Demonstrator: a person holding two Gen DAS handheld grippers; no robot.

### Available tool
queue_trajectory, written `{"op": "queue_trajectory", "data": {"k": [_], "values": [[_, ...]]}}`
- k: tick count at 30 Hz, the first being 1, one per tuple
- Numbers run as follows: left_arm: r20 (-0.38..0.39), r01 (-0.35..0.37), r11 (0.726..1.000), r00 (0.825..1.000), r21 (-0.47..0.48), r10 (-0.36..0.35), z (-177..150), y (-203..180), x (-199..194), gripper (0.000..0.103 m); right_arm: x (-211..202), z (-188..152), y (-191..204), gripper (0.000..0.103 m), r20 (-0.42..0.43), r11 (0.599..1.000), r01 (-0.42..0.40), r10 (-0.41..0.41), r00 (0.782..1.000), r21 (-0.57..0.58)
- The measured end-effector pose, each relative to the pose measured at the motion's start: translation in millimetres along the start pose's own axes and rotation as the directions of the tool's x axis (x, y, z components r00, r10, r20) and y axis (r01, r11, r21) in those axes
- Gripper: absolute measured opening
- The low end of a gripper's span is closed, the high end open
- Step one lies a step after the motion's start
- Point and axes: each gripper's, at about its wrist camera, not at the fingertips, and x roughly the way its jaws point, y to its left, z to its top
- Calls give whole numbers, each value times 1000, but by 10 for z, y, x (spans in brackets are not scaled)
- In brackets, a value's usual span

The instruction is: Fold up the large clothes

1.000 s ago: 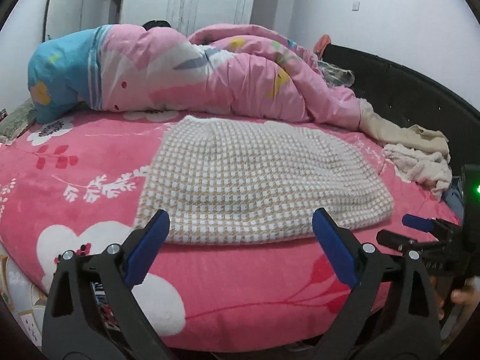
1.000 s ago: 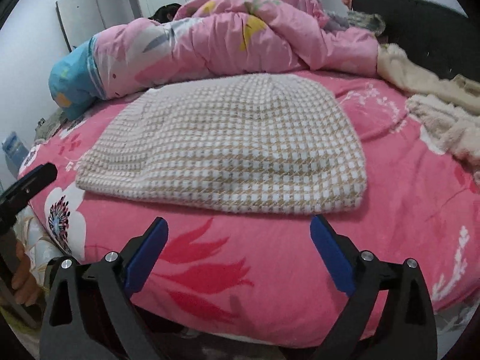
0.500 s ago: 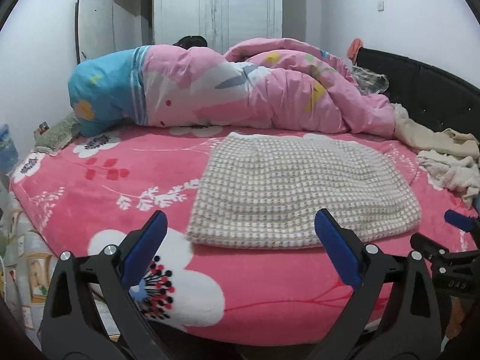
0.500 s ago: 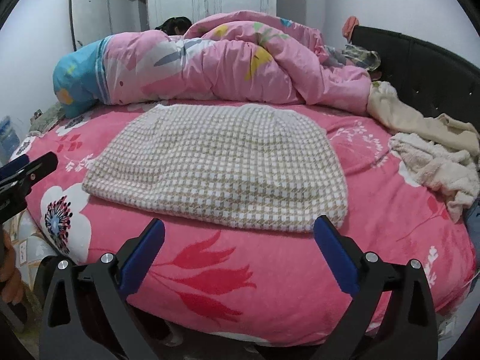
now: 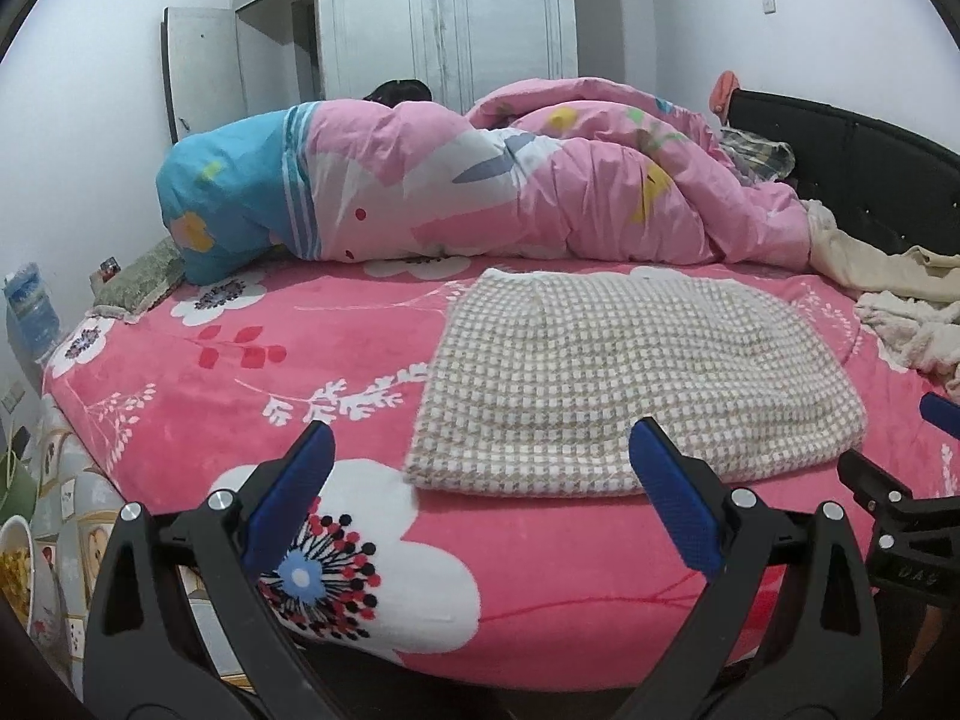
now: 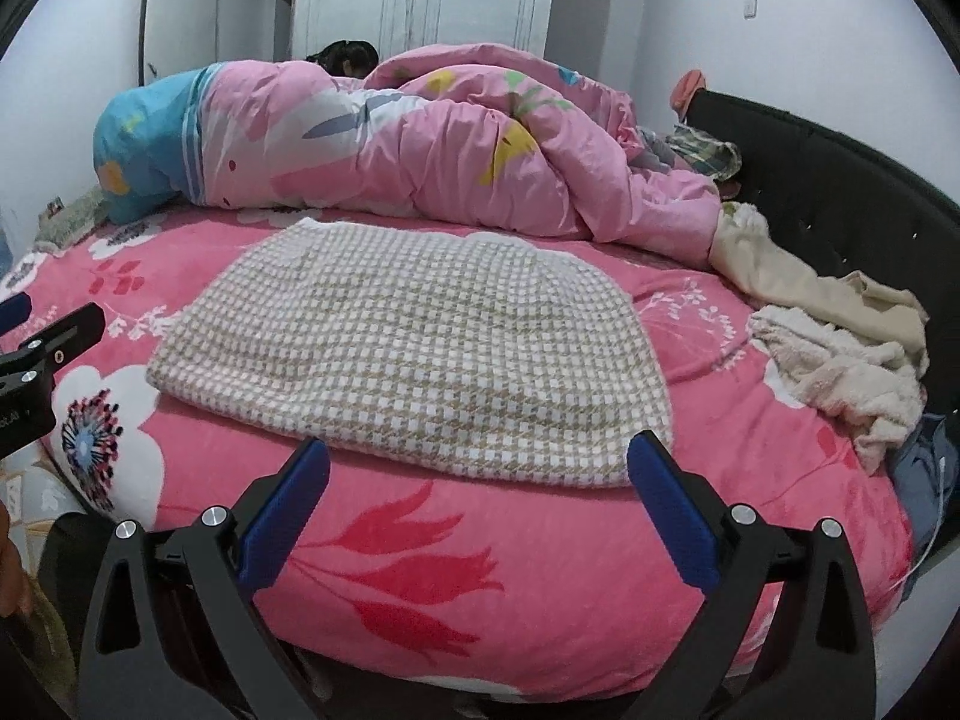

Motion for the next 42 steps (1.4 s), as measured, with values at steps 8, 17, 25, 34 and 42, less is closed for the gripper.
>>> {"op": "queue_trajectory", "data": {"k": [8,17,25,34,42], "values": [[-20,0,1000,1000,-25,0,-55,20,58,95,-27,6,18,97,16,1000,24,-24,1000,-5],[-97,7,999,995,-45,-12,-143,28,210,95,72,-46,43,97,-38,1000,-5,5,999,3],[-174,2,997,985,-82,-16,-243,69,396,95,240,-169,59,97,-117,999,-32,37,992,37],[-237,10,995,971,-97,-32,-342,29,545,95,366,-257,29,97,-167,997,-52,60,984,52],[-254,17,995,966,-100,-42,-362,-39,578,95,404,-278,-57,97,-177,995,-65,79,981,80]]}}
